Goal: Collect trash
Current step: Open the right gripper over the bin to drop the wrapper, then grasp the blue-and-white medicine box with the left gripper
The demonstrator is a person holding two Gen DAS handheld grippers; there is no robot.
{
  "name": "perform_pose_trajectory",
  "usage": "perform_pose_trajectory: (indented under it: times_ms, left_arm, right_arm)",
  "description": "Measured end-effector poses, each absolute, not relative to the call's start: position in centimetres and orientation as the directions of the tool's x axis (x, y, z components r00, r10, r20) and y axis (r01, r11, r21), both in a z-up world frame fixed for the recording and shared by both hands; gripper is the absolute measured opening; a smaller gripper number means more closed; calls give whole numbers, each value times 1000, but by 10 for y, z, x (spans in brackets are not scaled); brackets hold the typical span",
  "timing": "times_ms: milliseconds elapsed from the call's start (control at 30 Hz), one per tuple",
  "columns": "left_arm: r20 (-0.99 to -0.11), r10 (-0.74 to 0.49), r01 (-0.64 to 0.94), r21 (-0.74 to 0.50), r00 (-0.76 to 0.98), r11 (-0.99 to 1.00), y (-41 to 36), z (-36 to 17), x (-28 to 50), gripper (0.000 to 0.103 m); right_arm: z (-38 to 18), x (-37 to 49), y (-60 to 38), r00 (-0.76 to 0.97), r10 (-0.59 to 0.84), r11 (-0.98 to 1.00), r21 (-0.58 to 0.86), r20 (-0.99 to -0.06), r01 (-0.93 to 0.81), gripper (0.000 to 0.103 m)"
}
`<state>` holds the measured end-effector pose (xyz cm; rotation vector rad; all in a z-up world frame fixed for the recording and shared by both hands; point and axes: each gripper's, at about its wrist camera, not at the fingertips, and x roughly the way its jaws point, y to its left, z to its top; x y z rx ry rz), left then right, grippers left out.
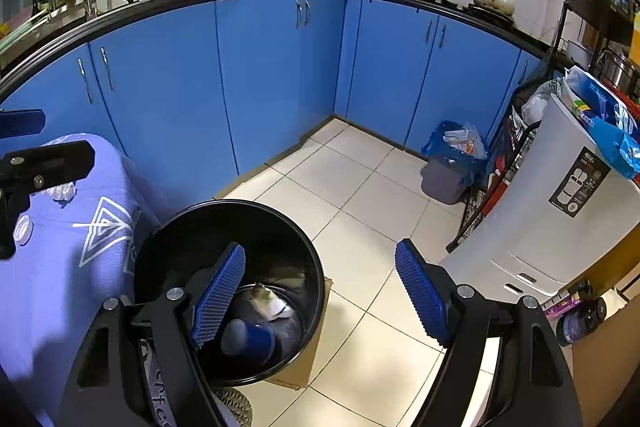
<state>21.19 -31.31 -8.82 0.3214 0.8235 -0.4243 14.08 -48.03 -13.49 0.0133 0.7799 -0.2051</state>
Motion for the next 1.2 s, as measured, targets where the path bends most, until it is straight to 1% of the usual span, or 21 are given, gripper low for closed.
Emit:
perform_pose_trajectory:
  times_ms: [233,633,800,967,1067,1200]
  left_arm:
    - [-745,-181,377,100,642,921,-252,-82,204,99]
    - [-740,-15,134,102,672,986,-108,-80,176,98]
    - [-775,51,49,105,630,993,-54,-101,163,92]
    - [-817,54,-2,65,574,998,-11,-131,150,88]
    - [-834,52,-21,48,550,999,2,-143,149,87]
    - [-864,36,-30,24,502,999,12,-163,157,81]
  right_arm:
    - [-122,141,-435,720,-113,994,-79,-685,81,76]
    - [-102,147,-320,742,41,986,-95,-669,-139,76]
    - [-107,147,-273,731,94,968,-109,-676,-225,76]
    - [-119,157,-230,687,150,948,-94,-711,-304,76]
    - [-127,164,-209,665,166,937,-95,-728,-337,75]
    - [-140,176,-189,637,174,926,-97,-751,-366,75]
